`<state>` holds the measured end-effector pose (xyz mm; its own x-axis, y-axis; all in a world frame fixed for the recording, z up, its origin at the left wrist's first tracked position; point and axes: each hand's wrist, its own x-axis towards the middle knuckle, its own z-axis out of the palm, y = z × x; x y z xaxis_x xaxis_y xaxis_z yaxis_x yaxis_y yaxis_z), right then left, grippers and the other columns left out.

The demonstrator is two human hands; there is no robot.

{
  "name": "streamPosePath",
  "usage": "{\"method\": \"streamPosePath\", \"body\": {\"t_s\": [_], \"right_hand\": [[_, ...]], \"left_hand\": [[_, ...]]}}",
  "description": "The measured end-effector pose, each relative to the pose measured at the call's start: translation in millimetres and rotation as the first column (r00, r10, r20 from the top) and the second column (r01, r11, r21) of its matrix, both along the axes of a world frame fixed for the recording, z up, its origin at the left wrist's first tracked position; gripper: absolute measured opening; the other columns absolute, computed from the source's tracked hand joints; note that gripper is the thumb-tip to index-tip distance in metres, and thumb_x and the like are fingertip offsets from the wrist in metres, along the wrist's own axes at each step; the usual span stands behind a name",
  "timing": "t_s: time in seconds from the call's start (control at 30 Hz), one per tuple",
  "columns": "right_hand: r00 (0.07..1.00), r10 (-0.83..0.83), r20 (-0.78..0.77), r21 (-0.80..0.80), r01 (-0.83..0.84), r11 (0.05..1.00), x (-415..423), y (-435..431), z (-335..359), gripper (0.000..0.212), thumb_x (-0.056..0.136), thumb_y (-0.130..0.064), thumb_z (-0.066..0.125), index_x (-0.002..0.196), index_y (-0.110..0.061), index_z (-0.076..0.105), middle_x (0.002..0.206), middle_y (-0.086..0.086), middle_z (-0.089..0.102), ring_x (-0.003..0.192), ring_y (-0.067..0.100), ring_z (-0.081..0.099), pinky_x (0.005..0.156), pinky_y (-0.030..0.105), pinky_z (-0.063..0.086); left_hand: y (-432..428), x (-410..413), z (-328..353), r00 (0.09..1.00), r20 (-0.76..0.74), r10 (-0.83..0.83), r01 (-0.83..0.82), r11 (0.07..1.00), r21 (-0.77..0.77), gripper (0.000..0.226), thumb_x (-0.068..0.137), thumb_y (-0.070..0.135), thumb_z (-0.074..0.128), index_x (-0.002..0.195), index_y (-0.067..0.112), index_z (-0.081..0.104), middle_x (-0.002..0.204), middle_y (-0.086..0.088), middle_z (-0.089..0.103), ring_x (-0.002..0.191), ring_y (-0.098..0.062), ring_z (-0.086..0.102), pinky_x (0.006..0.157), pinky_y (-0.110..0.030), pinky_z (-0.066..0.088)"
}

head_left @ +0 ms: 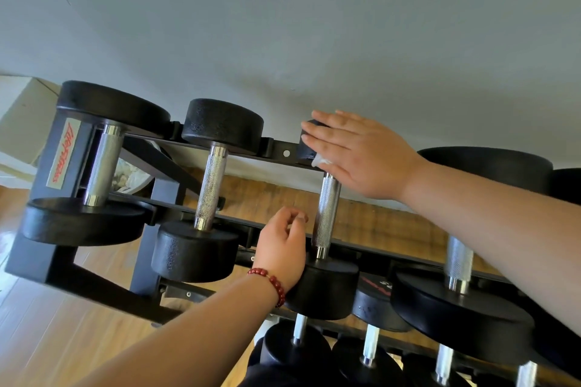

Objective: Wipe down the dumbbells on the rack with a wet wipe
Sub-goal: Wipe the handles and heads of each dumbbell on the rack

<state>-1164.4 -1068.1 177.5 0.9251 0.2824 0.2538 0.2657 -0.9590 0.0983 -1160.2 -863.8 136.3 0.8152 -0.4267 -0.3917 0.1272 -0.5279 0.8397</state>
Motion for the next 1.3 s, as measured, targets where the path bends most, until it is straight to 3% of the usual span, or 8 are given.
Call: {"method": "streamPosePath", "body": {"t_s": [0.2,0.3,0.37,0.57,0.73,0.97,1.13,1.3], "right_hand": [[0.974,-0.041,-0.224,-0.175,0.001,0.985,43.3,30.0,10.8,0.045,0.099,-0.033,0.035,0.122,-0.01,0.067,0.129,0.004,0.063,0.133,0.023,0.048,0.112,0.039,0.031],[0.992,0.011,-0.128,-0.104,-0.024,0.994,30.8,19.3,9.2,0.049,0.097,-0.035,0.033,0.123,-0.01,0.066,0.13,0.006,0.064,0.129,0.025,0.053,0.109,0.04,0.036],[0.997,0.04,-0.064,-0.067,-0.045,0.997,15.8,6.7,4.6,0.05,0.099,-0.036,0.033,0.131,-0.011,0.06,0.138,0.006,0.057,0.134,0.025,0.047,0.113,0.038,0.029],[0.996,0.018,-0.082,-0.113,-0.028,0.993,30.0,7.4,8.3,0.055,0.099,-0.043,0.03,0.136,-0.012,0.056,0.149,0.008,0.045,0.143,0.028,0.033,0.117,0.044,0.021],[0.978,0.054,0.2,-0.122,-0.03,0.992,-4.2,4.9,-10.7,0.036,0.1,-0.019,0.052,0.134,-0.007,0.057,0.137,0.01,0.057,0.132,0.03,0.046,0.112,0.041,0.033],[0.991,-0.034,0.129,-0.197,0.059,0.979,18.5,25.0,-18.4,0.04,0.095,-0.021,0.06,0.131,-0.006,0.059,0.14,0.012,0.055,0.135,0.029,0.045,0.116,0.039,0.022],[0.988,-0.04,0.15,-0.179,0.067,0.982,-15.0,14.9,-21.7,0.044,0.099,-0.024,0.052,0.14,-0.007,0.049,0.148,0.013,0.045,0.14,0.03,0.037,0.119,0.042,0.024],[0.974,-0.118,0.192,-0.13,0.144,0.981,1.3,24.9,-22.3,0.032,0.099,-0.025,0.051,0.123,-0.008,0.062,0.143,0.017,0.05,0.135,0.034,0.043,0.116,0.043,0.025]], "left_hand": [[0.3,0.6,1.2,1.0,-0.025,-0.002,0.001,1.0,-0.001,0.019,0.101,0.025,0.041,0.099,0.025,0.06,0.079,0.007,0.06,0.054,0.005,0.049,0.05,-0.006,0.04],[1.3,0.7,1.0,1.0,-0.024,-0.012,0.012,1.0,-0.016,0.019,0.101,0.024,0.042,0.096,0.025,0.06,0.076,0.003,0.06,0.052,0.009,0.048,0.05,-0.007,0.04],[1.0,1.5,0.9,0.999,-0.03,-0.01,0.009,0.999,-0.035,0.02,0.101,0.023,0.042,0.092,0.026,0.059,0.071,0.004,0.057,0.051,0.007,0.048,0.047,-0.008,0.039],[2.0,2.9,-1.2,0.998,-0.057,-0.028,0.026,0.999,-0.036,0.02,0.101,0.026,0.041,0.094,0.029,0.06,0.068,0.003,0.056,0.043,0.001,0.043,0.042,-0.012,0.037],[2.0,4.1,-1.2,0.998,-0.055,-0.025,0.022,0.999,-0.04,0.02,0.101,0.026,0.042,0.094,0.027,0.06,0.071,0.003,0.057,0.047,0.003,0.046,0.044,-0.011,0.038],[1.7,3.4,-1.0,0.999,-0.038,-0.035,0.034,0.999,-0.025,0.019,0.101,0.024,0.042,0.095,0.027,0.06,0.082,0.005,0.062,0.057,0.014,0.05,0.052,-0.006,0.04],[2.2,3.6,-3.0,0.999,-0.025,-0.035,0.035,0.999,-0.021,0.019,0.101,0.025,0.042,0.097,0.026,0.061,0.085,0.004,0.063,0.06,0.015,0.05,0.055,-0.003,0.041],[1.6,2.6,-4.1,0.999,-0.027,-0.034,0.034,0.999,-0.021,0.019,0.101,0.025,0.042,0.097,0.026,0.061,0.085,0.005,0.063,0.059,0.017,0.05,0.055,-0.004,0.041]]}}
